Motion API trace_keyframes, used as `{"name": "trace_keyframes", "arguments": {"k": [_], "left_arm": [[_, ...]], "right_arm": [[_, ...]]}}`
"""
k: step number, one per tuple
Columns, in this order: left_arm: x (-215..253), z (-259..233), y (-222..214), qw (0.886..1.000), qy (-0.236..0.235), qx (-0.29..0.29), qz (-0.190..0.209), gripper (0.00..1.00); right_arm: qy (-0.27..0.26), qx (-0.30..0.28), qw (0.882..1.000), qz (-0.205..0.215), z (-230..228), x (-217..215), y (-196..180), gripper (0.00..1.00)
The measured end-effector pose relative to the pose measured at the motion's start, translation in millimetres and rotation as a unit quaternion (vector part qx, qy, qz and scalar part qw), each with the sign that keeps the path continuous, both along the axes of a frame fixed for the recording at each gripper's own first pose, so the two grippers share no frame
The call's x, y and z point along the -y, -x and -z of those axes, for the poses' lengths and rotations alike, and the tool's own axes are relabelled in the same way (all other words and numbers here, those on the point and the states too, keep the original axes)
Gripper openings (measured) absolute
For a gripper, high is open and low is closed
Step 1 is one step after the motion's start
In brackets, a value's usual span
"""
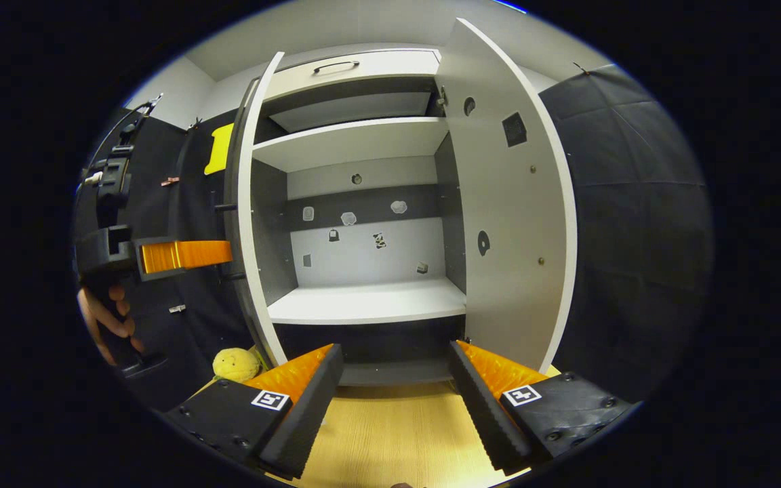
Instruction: Open the right door of the double-door shoe cabinet with the right hand, and open the left door with the left hand.
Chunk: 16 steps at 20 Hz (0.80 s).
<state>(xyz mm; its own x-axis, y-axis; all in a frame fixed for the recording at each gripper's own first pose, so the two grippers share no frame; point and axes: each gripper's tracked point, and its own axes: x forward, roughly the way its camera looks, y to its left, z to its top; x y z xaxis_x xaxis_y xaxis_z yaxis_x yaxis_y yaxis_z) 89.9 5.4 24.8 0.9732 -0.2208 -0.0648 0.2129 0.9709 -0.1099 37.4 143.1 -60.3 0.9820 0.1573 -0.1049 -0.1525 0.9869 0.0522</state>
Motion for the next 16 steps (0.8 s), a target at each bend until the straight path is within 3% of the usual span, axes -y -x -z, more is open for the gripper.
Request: {"name": "trace_keyframes", "arguments": {"k": [8, 16], "left_arm": [[-35.1, -2.3, 22.6, 1.0, 0.009, -0.007, -0.011, 0.12], [-96.9, -4.6, 41.7, 0.998, 0.013, -0.006, -0.059, 0.07]], "right_arm": [[0.005, 0.0, 1.0, 0.015, 0.5, 2.3, 3.2, 0.98], [0.007, -0.022, 1.0, 0.022, 12.0, 2.9, 1.3, 0.99]]}}
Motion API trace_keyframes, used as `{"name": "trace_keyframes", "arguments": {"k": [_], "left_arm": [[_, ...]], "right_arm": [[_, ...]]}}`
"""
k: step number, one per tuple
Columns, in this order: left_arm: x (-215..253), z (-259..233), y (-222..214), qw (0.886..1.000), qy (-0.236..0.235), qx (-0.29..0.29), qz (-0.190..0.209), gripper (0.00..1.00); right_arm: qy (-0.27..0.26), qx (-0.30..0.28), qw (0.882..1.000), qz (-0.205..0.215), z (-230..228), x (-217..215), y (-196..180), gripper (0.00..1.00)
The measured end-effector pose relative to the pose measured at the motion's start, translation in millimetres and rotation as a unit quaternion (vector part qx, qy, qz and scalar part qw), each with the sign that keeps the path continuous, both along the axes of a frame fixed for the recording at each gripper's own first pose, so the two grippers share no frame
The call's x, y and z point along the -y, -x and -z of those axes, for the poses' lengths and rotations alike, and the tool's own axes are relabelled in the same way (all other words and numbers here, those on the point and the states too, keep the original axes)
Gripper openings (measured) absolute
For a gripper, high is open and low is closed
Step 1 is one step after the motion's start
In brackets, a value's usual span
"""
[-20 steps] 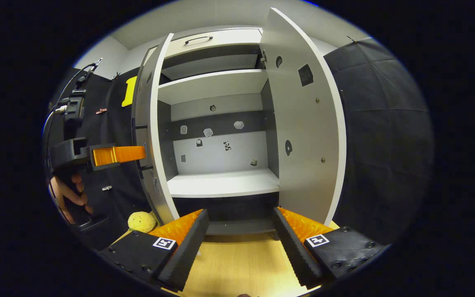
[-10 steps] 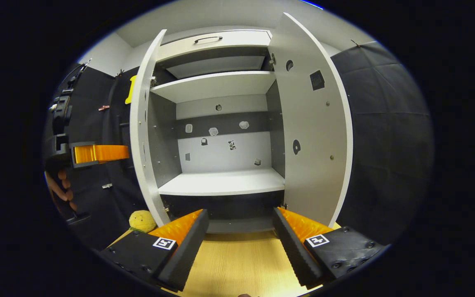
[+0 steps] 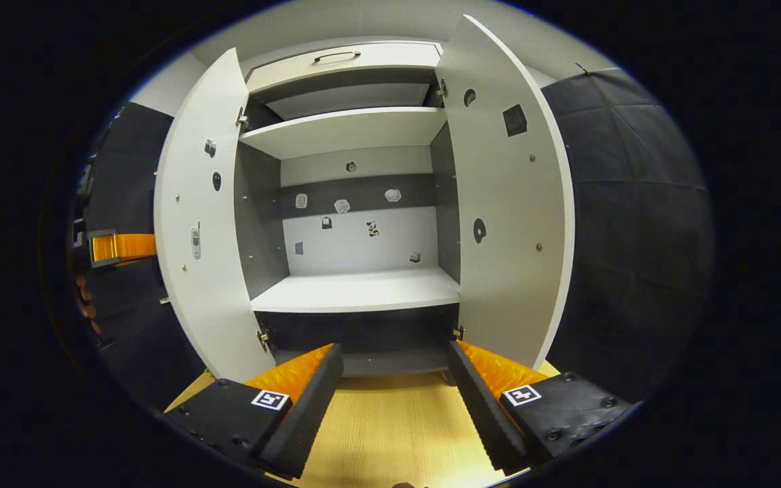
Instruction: Open the right door of the double-door shoe cabinet with the right hand, and open the left door with the left hand.
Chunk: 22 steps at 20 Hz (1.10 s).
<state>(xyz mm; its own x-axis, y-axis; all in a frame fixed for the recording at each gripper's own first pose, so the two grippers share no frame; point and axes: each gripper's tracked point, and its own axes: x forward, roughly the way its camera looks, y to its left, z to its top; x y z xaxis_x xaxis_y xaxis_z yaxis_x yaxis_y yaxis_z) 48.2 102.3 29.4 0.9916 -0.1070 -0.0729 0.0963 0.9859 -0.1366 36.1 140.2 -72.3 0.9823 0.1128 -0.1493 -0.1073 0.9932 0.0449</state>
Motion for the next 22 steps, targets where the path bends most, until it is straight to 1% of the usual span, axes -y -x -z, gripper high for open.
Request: {"name": "trace_keyframes", "arguments": {"k": [4, 5, 6, 7, 8, 10, 11, 14, 16, 20, 21, 22], "left_arm": [[-62.3, 0.1, 2.4, 0.997, -0.013, -0.008, -0.07, 0.05], [-68.3, -0.3, 3.2, 0.998, -0.001, -0.009, -0.06, 0.05], [-57.9, -1.4, 5.8, 0.999, 0.03, -0.01, -0.037, 0.05], [-52.8, -0.9, 7.0, 0.998, 0.048, -0.012, -0.033, 0.05], [-54.3, -0.8, 7.0, 0.998, 0.041, -0.012, -0.036, 0.05], [-57.2, 0.9, 16.3, 0.999, 0.001, -0.016, -0.05, 0.05], [-56.2, 1.1, 22.8, 0.999, -0.011, -0.016, -0.051, 0.05], [-47.3, -1.6, 46.4, 0.998, -0.017, -0.022, -0.057, 0.05], [-38.2, -6.6, 64.4, 0.997, -0.026, -0.019, -0.075, 0.05], [10.1, -13.0, 82.1, 0.997, -0.026, -0.003, -0.077, 0.05], [22.2, -12.4, 84.7, 0.996, -0.03, -0.002, -0.078, 0.07], [33.8, -7.8, 86.0, 0.996, -0.033, -0.003, -0.08, 0.15]], "right_arm": [[0.0, 0.006, 1.0, -0.001, -6.5, -4.9, -4.8, 0.98], [0.002, 0.007, 1.0, -0.001, -8.3, -5.0, -5.6, 0.98], [0.004, 0.007, 1.0, 0.001, -9.9, -2.9, -7.1, 0.98], [0.007, 0.007, 1.0, 0.003, -11.0, -0.5, -6.8, 0.98], [0.01, 0.005, 1.0, 0.004, -12.3, -1.1, -6.7, 0.98], [0.017, 0.004, 1.0, 0.008, -18.1, 3.5, -8.5, 0.98], [0.02, 0.008, 1.0, 0.01, -21.4, 11.2, -5.6, 0.99], [0.021, 0.021, 1.0, 0.01, -32.7, 19.9, -6.2, 0.99], [0.014, 0.022, 1.0, 0.004, -37.6, 31.2, -4.7, 0.98], [0.004, 0.026, 1.0, -0.017, -52.1, 49.3, 0.0, 0.98], [0.004, 0.029, 0.999, -0.02, -56.3, 55.2, 3.2, 0.98], [0.002, 0.033, 0.999, -0.023, -60.8, 60.1, 7.0, 0.98]]}}
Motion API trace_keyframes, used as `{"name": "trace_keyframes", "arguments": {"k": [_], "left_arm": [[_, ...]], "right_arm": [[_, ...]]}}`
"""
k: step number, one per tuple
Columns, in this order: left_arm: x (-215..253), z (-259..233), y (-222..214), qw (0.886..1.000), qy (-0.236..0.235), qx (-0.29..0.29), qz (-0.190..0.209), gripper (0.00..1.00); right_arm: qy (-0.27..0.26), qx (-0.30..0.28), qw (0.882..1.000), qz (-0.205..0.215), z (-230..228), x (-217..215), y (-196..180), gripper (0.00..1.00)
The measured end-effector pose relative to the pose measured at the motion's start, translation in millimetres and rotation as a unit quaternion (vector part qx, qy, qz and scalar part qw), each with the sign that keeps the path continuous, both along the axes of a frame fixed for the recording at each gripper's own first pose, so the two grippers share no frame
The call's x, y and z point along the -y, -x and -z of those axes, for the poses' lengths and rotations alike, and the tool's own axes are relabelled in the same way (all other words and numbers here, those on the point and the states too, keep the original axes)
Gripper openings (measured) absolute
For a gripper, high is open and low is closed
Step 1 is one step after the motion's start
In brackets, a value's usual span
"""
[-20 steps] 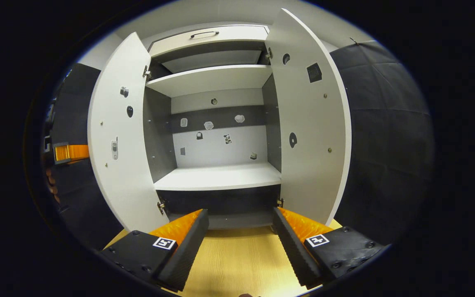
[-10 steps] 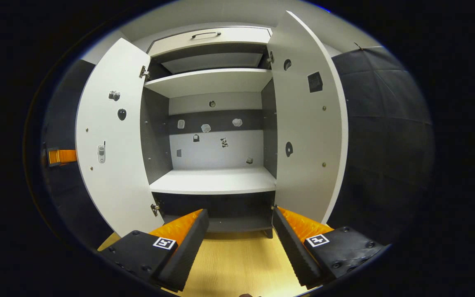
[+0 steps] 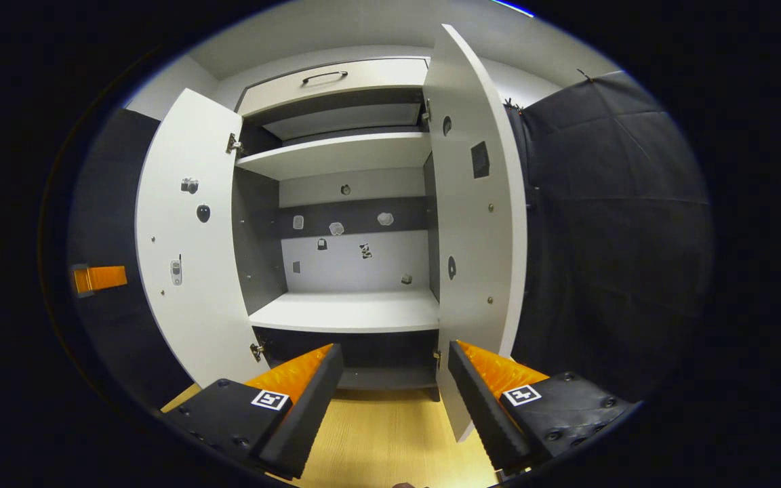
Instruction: Open the right door of the double-door shoe cabinet with the right hand, and open the left door with the left hand.
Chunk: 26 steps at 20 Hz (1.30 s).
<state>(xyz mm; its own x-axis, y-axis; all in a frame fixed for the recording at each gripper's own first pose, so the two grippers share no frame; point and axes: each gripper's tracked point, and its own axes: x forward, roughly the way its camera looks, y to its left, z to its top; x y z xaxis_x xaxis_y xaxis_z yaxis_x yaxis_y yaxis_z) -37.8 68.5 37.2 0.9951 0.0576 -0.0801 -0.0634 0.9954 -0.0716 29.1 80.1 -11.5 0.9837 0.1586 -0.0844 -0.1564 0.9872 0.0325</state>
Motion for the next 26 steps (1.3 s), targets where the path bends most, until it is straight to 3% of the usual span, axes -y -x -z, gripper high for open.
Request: {"name": "trace_keyframes", "arguments": {"k": [2, 4, 5, 6, 9, 11, 17, 26], "left_arm": [[23.9, 7.4, 4.2, 1.0, -0.001, -0.006, 0.002, 0.16], [40.6, 10.7, 14.6, 1.0, 0.001, -0.005, -0.005, 0.29], [48.5, 12.2, 20.9, 1.0, 0.002, -0.004, -0.008, 0.44], [56.4, 12.7, 27.5, 1.0, 0.003, 0.001, -0.011, 0.38], [80.1, 19.2, 47.7, 1.0, -0.009, 0.001, -0.012, 0.77], [85.2, 18.0, 65.2, 0.999, -0.031, 0.01, -0.024, 0.92], [101.8, 14.9, 85.2, 0.999, -0.045, 0.019, -0.012, 0.94], [53.5, 25.4, 90.5, 0.994, -0.093, 0.014, -0.048, 0.95]], "right_arm": [[-0.006, 0.008, 1.0, -0.008, -8.9, 9.3, 9.3, 0.98], [-0.013, 0.014, 1.0, -0.013, -15.7, 20.6, 22.1, 0.98], [-0.016, 0.013, 1.0, -0.017, -16.3, 24.4, 28.8, 0.98], [-0.019, 0.013, 1.0, -0.02, -17.3, 30.5, 36.3, 0.98], [-0.023, 0.019, 0.999, -0.019, -17.9, 52.1, 55.2, 0.98], [-0.026, 0.019, 0.999, -0.016, -14.6, 65.0, 63.8, 0.98], [-0.034, 0.013, 0.999, -0.011, -7.5, 77.2, 79.3, 0.98], [-0.009, -0.016, 1.0, -0.012, 27.6, 47.6, 73.9, 0.99]]}}
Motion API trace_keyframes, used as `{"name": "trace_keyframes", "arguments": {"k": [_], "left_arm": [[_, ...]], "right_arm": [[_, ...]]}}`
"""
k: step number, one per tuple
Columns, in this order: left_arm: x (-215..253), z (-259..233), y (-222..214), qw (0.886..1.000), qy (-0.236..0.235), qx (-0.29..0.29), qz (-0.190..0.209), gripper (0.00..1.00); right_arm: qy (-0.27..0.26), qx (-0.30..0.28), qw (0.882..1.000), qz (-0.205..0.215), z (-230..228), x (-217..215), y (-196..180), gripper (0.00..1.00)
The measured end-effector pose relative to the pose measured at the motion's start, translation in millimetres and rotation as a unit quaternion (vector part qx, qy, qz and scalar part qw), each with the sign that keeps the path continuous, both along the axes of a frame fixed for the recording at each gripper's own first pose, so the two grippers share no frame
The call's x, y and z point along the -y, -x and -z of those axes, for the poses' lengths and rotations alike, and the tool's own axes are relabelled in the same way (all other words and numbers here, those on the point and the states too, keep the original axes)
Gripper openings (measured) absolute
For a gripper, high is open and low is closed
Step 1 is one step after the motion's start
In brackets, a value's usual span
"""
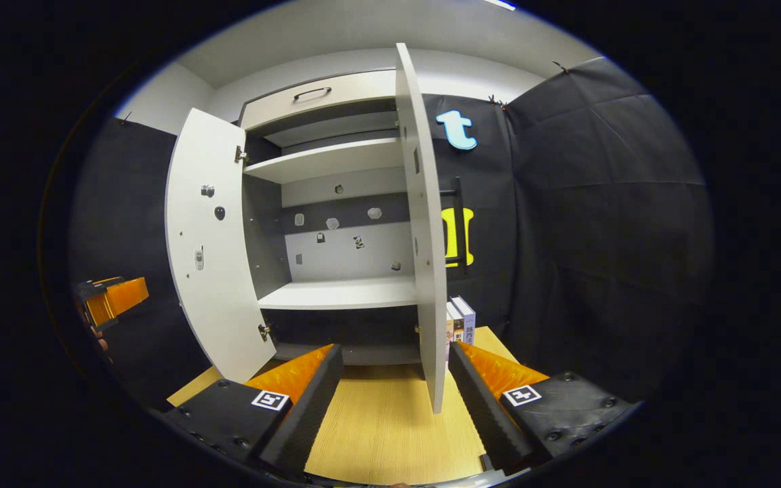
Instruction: Open the right door of the double-door shoe cabinet with the right hand, and open the left door with the left hand.
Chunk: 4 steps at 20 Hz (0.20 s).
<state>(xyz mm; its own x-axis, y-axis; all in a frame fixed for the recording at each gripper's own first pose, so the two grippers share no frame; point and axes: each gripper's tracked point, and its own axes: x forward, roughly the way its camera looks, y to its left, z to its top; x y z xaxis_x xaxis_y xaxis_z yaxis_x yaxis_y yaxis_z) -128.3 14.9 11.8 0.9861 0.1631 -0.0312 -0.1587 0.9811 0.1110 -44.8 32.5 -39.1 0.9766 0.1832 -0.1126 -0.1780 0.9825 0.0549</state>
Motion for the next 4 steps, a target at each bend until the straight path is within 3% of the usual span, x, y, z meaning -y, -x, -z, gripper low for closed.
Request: {"name": "trace_keyframes", "arguments": {"k": [4], "left_arm": [[-5.5, 11.8, -8.0, 1.0, 0.007, -0.005, 0.005, 0.94]], "right_arm": [[0.0, 0.028, 1.0, 0.006, -15.3, -6.2, -3.4, 0.98]]}}
